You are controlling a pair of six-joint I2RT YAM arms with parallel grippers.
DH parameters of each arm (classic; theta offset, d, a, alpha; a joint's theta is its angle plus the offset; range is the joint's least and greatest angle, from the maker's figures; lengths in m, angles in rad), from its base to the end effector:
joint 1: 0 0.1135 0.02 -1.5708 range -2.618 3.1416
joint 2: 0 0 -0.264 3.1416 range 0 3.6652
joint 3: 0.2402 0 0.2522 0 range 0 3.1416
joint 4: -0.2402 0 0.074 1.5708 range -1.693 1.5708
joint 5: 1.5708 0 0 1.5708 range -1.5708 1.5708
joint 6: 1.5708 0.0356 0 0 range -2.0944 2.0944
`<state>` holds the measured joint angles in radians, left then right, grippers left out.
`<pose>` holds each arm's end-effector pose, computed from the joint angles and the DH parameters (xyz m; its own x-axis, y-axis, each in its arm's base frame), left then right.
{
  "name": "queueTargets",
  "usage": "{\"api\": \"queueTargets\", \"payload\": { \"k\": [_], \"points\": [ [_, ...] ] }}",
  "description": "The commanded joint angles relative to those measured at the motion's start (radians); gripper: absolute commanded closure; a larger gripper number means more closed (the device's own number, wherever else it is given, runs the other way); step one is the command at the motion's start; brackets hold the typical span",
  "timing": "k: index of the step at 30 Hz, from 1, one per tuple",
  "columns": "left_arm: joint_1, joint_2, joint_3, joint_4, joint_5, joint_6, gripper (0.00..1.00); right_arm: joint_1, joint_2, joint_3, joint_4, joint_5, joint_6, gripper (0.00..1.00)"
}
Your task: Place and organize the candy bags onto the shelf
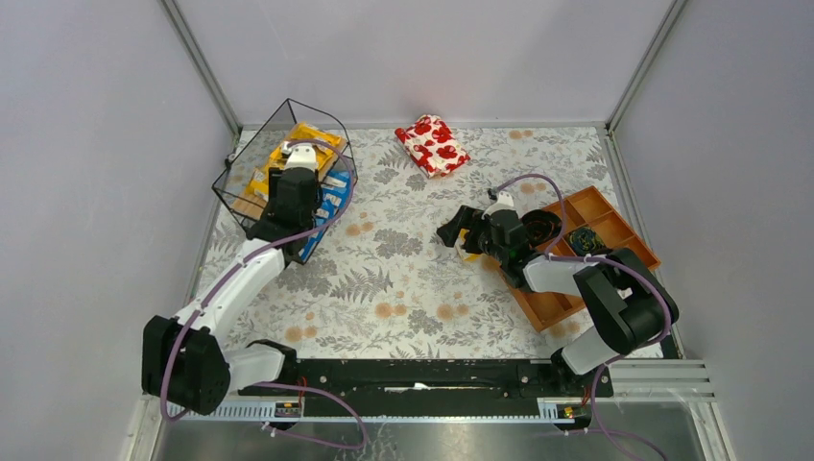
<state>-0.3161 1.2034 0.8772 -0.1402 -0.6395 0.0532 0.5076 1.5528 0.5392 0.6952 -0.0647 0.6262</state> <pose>0.2614 -0.0631 0.2921 -0.4405 0.1890 -0.8777 -0.2341 0.9196 0.3155 0.2608 0.1477 0.1670 -0.5374 0.3703 -0.7577 -0.2762 0.7716 0.5730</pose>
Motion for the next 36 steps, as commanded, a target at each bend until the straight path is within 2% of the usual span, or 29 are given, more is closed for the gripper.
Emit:
{"api": "queueTargets", "payload": {
  "k": [1, 5, 7, 12, 19, 22, 26, 31, 36],
  "points": [
    [-0.003, -0.076, 0.082, -0.025, 0.112, -0.04, 0.39, -0.007, 0.006, 0.035, 0.047, -0.008, -0.003, 0.0],
    [-0.005, -0.145, 0.129, -0.073, 0.242, -0.099, 0.25, -0.007, 0.007, 0.043, 0.036, -0.012, -0.01, 0.0],
    [-0.005, -0.18, 0.149, -0.087, 0.33, -0.134, 0.15, -0.007, 0.008, 0.051, 0.028, -0.013, -0.024, 0.0],
    [-0.004, -0.235, 0.19, -0.11, 0.573, -0.209, 0.09, -0.003, 0.014, 0.075, -0.012, -0.004, -0.043, 0.0],
    [-0.004, -0.245, 0.221, -0.134, 0.861, -0.282, 0.08, 0.025, 0.045, 0.164, -0.184, 0.163, -0.046, 0.0],
    [-0.005, -0.248, 0.212, -0.146, 0.921, -0.292, 0.08, 0.033, 0.087, 0.226, -0.263, 0.215, -0.042, 0.0],
    [-0.005, -0.245, 0.193, -0.174, 0.955, -0.296, 0.12, 0.041, 0.164, 0.316, -0.345, 0.21, -0.058, 0.0],
    [-0.005, -0.2, 0.22, -0.261, 0.988, -0.28, 0.18, 0.061, 0.212, 0.367, -0.358, 0.126, -0.102, 0.0],
    [-0.005, -0.142, 0.238, -0.314, 1.008, -0.302, 0.21, 0.072, 0.258, 0.377, -0.269, -0.127, -0.148, 0.0]
  ]
}}
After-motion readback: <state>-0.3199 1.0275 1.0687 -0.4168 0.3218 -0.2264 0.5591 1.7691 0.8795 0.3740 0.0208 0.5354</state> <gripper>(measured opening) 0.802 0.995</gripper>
